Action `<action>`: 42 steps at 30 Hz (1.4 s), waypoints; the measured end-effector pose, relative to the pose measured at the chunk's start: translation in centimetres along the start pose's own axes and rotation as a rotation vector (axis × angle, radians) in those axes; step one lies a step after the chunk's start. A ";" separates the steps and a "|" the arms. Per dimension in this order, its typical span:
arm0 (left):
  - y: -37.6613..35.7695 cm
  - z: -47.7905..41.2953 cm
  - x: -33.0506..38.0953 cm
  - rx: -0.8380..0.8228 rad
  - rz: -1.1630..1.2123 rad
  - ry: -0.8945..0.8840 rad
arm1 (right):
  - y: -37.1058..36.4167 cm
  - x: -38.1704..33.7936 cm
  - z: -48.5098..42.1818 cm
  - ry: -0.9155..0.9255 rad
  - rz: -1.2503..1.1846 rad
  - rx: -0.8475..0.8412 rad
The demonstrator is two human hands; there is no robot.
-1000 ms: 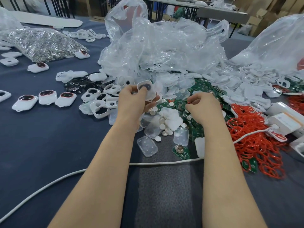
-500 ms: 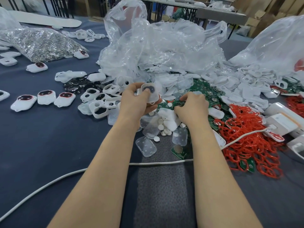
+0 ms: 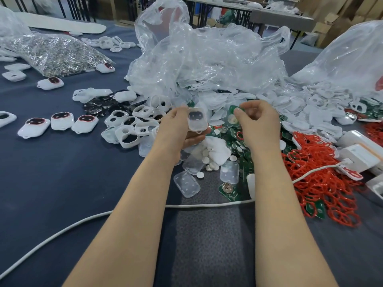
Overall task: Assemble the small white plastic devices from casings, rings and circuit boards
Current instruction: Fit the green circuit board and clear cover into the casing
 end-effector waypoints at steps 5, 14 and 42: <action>-0.2 -0.1 0.0 -0.043 -0.041 0.012 | -0.4 -1.0 0.6 -0.075 -0.326 -0.152; -0.4 0.1 -0.2 -0.096 -0.112 0.017 | -0.6 -1.3 0.7 -0.033 -0.248 -0.239; -0.5 -0.2 -0.5 -0.152 -0.224 -0.007 | -1.7 -0.8 0.9 0.028 -0.039 -0.431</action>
Point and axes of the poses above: each hand's wrist, its own z-axis away from the middle knuckle, its own y-axis out of the back of the hand, x = y × z, the point moved 1 cm from there along -z, towards the middle knuckle, and after that the axes turned 11 degrees about -z, right-handed, at the moved point
